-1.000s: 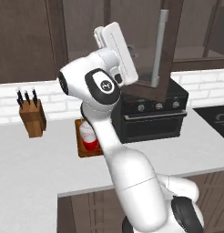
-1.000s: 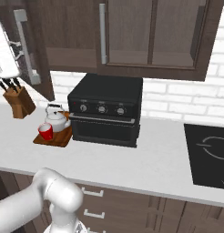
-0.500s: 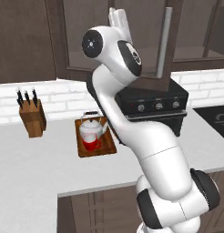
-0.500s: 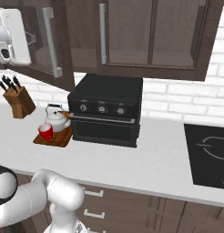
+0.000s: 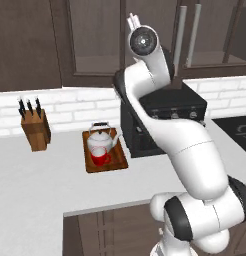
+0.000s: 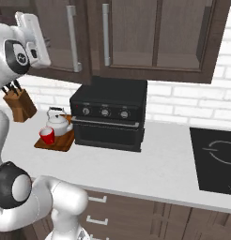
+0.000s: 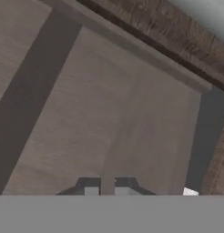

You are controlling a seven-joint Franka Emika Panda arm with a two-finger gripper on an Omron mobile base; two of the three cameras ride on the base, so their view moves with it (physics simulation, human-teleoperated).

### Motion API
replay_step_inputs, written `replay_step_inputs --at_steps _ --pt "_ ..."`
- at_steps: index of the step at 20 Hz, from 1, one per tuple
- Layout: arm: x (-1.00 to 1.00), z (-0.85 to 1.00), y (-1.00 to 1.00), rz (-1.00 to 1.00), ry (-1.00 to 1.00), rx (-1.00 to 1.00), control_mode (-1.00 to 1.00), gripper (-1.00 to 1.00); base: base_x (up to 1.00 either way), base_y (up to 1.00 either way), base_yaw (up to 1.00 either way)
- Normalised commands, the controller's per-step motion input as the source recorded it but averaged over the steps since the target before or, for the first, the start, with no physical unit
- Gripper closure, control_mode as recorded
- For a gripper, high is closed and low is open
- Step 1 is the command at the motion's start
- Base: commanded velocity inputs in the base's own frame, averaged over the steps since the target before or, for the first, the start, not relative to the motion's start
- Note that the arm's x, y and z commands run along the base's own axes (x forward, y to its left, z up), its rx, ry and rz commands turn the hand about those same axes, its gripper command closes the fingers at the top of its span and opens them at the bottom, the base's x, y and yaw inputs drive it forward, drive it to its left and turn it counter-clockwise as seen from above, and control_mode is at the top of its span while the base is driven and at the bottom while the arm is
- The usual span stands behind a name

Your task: Pick the kettle from the counter and place it on the tray. Then pick the mug from the cabinet and place it on the tray. Then close the cabinet doors.

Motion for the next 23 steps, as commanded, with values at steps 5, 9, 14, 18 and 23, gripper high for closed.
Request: replay_step_inputs --at_steps 5,9,14,18,23 --pt "1.00 -0.23 -0.16 0.37 0.02 0.12 -1.00 1.00 0.00 0.00 0.00" --pt "1.00 -0.40 -0.06 0.37 0.02 0.09 -1.00 1.00 0.00 0.00 0.00" --pt "1.00 -0.50 -0.01 0.33 0.00 0.07 -1.00 1.00 0.00 0.00 0.00" --pt "0.91 -0.72 0.00 0.16 0.00 0.01 -1.00 1.00 0.00 0.00 0.00" --pt "0.73 -0.84 0.06 0.01 0.00 0.00 -1.00 1.00 0.00 0.00 0.00"
